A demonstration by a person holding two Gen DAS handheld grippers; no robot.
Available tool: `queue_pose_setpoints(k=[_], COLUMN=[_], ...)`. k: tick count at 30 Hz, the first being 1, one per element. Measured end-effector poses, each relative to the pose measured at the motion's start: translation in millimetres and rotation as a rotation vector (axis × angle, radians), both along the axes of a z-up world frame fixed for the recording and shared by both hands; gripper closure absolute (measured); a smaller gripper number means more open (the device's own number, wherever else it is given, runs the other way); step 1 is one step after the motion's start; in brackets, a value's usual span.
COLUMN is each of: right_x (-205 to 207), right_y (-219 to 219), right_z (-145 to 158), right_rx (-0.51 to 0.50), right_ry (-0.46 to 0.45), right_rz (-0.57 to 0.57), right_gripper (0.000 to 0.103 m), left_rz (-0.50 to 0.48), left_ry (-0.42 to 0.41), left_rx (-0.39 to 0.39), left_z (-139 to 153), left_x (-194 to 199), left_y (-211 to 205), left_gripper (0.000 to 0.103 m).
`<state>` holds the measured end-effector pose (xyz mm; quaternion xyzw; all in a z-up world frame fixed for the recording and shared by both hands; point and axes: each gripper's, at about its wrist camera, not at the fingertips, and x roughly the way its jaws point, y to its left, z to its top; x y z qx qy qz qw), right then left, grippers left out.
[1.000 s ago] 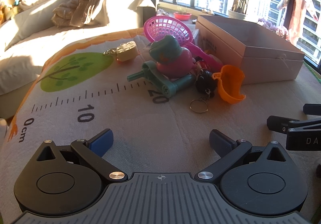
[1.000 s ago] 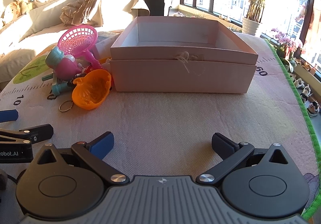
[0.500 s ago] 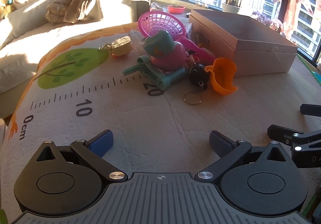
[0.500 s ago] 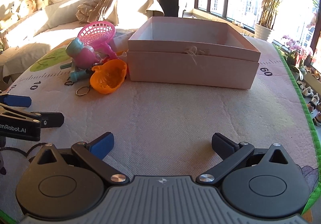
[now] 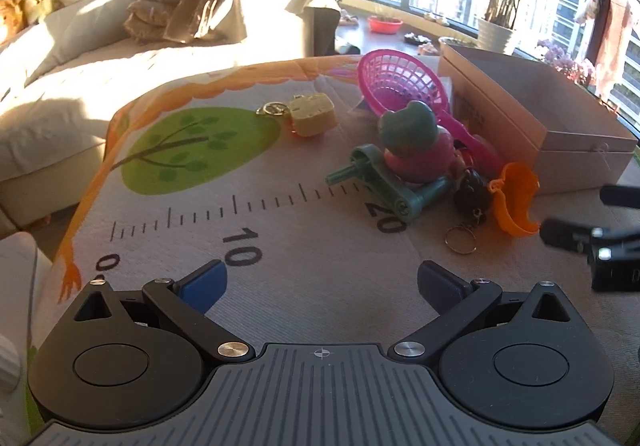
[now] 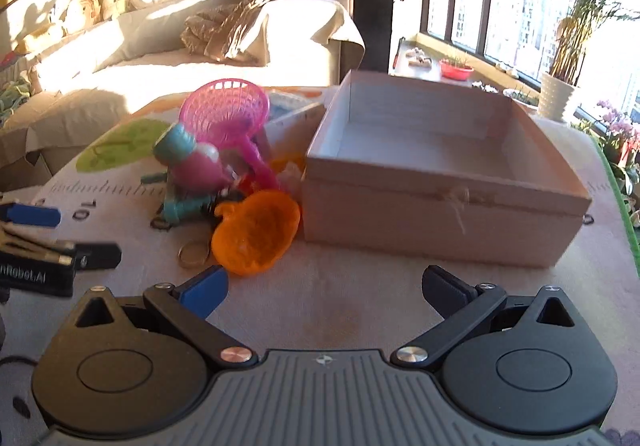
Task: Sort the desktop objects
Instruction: 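Grasp the orange cup with the right tool while the left tool grasps the keychain figurine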
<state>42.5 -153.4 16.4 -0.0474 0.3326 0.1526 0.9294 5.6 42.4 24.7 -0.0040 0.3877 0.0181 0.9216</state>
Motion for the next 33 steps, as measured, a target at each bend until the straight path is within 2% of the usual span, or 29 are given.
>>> queue_pose_setpoints(k=[7, 9, 11, 13, 15, 16, 18, 22, 25, 26, 28, 31, 33], right_x=[62.1, 71.1, 67.0, 54.5, 38.2, 30.7, 17.5, -3.1, -14.3, -18.3, -20.9, -17.5, -14.3], right_y=[5.7, 9.5, 14.4, 20.6, 20.4, 16.7, -0.2, -37.9, -60.8, -68.0, -79.2, -87.9, -86.7], right_z=[7.2, 1.9, -2.2, -5.6, -7.4, -7.0, -6.6, -6.6, -6.3, -6.5, -8.4, -12.1, -15.2], right_rx=[0.153, 0.184, 0.214, 0.165, 0.104, 0.086, 0.076, 0.034, -0.006, -0.004, 0.012, 0.044, 0.048], right_ry=[0.078, 0.112, 0.128, 0.119, 0.100, 0.093, 0.082, 0.044, -0.007, -0.023, -0.050, -0.051, -0.044], right_rz=[0.032, 0.032, 0.084, 0.126, 0.144, 0.142, 0.109, 0.023, -0.048, -0.068, -0.107, -0.144, -0.149], right_gripper=[0.000, 0.000, 0.002, 0.018, 0.040, 0.047, 0.046, 0.046, 0.036, 0.030, 0.024, 0.023, 0.021], left_rz=[0.007, 0.014, 0.027, 0.041, 0.040, 0.031, -0.012, -0.171, -0.262, -0.280, -0.274, -0.235, -0.221], left_ry=[0.008, 0.012, 0.010, 0.006, -0.007, -0.016, -0.033, -0.076, -0.106, -0.112, -0.092, -0.024, -0.033], left_rx=[-0.007, -0.005, -0.006, -0.010, -0.022, -0.031, -0.049, -0.054, -0.047, -0.043, -0.049, -0.079, -0.054], left_z=[-0.7, -1.4, -1.2, -0.3, 2.3, 4.2, 8.2, 13.6, 12.5, 10.4, 6.3, -1.1, -0.9], left_x=[4.4, 4.2, 3.2, 3.1, 3.2, 3.4, 4.4, 6.6, 12.1, 17.6, 34.3, 62.0, 71.0], left_y=[5.0, 6.9, 11.2, 15.8, 17.6, 16.3, 8.8, -28.4, -59.3, -70.5, -84.4, -95.6, -101.4], left_gripper=[0.000, 0.000, 0.000, 0.000, 0.000, 0.000, 0.000, 0.000, 0.000, 0.000, 0.001, 0.017, 0.020])
